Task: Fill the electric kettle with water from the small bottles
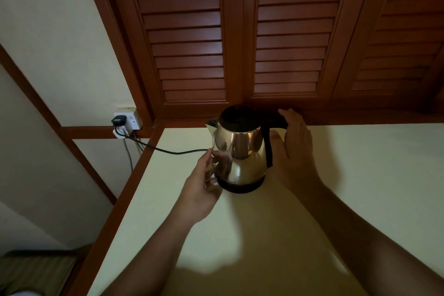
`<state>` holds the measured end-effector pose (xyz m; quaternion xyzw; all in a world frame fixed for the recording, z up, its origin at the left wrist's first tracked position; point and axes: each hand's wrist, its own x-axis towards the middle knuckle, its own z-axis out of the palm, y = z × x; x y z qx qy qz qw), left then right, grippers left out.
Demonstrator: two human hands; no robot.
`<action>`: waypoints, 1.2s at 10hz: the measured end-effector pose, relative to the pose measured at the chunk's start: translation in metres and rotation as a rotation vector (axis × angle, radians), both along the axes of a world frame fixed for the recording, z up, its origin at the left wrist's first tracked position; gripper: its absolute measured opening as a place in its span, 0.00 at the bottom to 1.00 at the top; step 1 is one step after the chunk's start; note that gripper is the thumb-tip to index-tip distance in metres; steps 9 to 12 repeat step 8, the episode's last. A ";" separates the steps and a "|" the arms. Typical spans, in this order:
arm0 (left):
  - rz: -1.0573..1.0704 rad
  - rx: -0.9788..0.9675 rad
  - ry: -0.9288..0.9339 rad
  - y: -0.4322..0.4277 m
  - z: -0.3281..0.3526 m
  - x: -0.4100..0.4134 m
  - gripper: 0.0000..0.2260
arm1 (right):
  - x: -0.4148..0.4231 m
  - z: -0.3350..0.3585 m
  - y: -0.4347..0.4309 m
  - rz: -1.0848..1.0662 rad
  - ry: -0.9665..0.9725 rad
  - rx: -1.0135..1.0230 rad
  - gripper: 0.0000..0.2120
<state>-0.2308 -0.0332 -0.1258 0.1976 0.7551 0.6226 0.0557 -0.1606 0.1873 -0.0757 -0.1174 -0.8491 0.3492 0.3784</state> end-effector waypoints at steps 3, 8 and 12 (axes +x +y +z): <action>-0.009 0.011 -0.026 0.005 0.001 0.005 0.20 | 0.000 0.005 0.002 -0.007 -0.015 -0.003 0.24; 0.110 0.438 -0.654 0.001 0.010 0.016 0.34 | 0.061 -0.028 -0.032 0.067 -0.011 -0.115 0.30; 0.110 0.438 -0.654 0.001 0.010 0.016 0.34 | 0.061 -0.028 -0.032 0.067 -0.011 -0.115 0.30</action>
